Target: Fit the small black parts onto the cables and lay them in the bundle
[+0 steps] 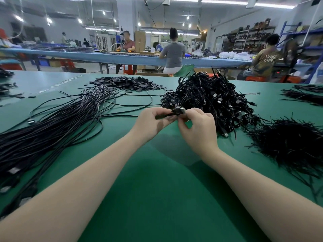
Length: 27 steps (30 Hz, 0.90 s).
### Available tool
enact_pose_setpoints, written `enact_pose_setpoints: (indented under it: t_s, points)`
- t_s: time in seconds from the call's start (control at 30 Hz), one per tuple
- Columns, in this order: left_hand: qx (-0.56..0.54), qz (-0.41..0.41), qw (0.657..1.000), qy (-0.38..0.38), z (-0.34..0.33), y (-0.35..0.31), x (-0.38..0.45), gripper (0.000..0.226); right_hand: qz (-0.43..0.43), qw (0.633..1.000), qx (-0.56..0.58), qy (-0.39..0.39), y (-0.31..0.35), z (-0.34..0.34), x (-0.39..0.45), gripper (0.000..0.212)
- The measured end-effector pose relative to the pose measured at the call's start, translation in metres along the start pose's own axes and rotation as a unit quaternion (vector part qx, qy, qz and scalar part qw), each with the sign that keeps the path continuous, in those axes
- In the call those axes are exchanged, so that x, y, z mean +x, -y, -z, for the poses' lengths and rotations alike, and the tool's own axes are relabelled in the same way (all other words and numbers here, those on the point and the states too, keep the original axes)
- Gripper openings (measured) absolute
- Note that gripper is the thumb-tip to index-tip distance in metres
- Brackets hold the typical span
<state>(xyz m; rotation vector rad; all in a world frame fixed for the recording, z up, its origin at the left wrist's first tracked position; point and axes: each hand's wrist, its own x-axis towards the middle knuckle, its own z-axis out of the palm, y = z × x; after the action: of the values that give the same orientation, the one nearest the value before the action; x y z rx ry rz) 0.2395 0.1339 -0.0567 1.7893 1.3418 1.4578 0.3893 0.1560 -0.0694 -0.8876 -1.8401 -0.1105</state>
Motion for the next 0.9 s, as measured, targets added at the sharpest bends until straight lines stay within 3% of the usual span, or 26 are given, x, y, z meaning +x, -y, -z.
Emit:
enact_pose_setpoints:
  t_s: [0.07, 0.17, 0.27, 0.33, 0.37, 0.43, 0.53, 0.6, 0.7, 0.77, 0.83, 0.9]
  points:
    - [-0.056, 0.043, 0.998, -0.001, -0.002, -0.002, -0.001, 0.01, 0.011, 1.0, -0.01, -0.009, -0.001, 0.0, 0.0, 0.007]
    - [-0.166, 0.173, 0.97, -0.025, -0.006, -0.005, 0.003, 0.02, 0.063, 0.996, -0.045, -0.034, -0.001, 0.005, 0.002, 0.009]
    - [-0.329, 0.321, 0.888, 0.011, -0.001, -0.012, 0.007, 0.004, 0.171, 0.978, -0.109, -0.054, -0.001, 0.006, 0.003, 0.011]
    - [-0.4, 0.365, 0.839, 0.059, 0.005, -0.013, 0.006, 0.019, 0.209, 0.966, -0.14, -0.067, -0.001, 0.006, 0.003, 0.015]
    - [-0.404, 0.36, 0.838, 0.067, 0.006, -0.011, 0.006, 0.021, 0.202, 0.967, -0.137, -0.07, -0.002, 0.007, 0.003, 0.015]
    - [-0.385, 0.346, 0.852, 0.075, 0.007, -0.009, 0.004, 0.022, 0.16, 0.982, -0.091, -0.036, 0.0, 0.007, 0.001, 0.008]
    - [-0.375, 0.331, 0.861, 0.087, 0.007, -0.004, 0.0, 0.024, 0.093, 0.989, 0.009, 0.118, 0.003, 0.005, -0.002, 0.03]
    - [-0.374, 0.327, 0.863, 0.092, 0.01, -0.001, -0.002, 0.025, 0.056, 0.984, 0.065, 0.158, 0.007, 0.004, -0.003, 0.027]
    - [-0.363, 0.314, 0.877, 0.026, 0.012, 0.006, 0.004, 0.021, 0.033, 0.993, 0.076, 0.085, 0.017, 0.009, 0.004, 0.018]
    - [-0.237, 0.251, 0.937, -0.056, 0.014, 0.021, 0.008, 0.014, 0.116, 0.993, 0.02, 0.005, 0.024, 0.016, 0.02, 0.014]
    - [-0.062, 0.169, 0.98, -0.081, 0.017, 0.039, 0.007, 0.018, 0.19, 0.979, -0.056, -0.05, 0.026, 0.024, 0.054, 0.015]
    - [0.022, 0.13, 0.989, -0.063, 0.019, 0.053, 0.005, 0.02, 0.149, 0.978, -0.138, -0.051, 0.016, 0.033, 0.105, 0.022]
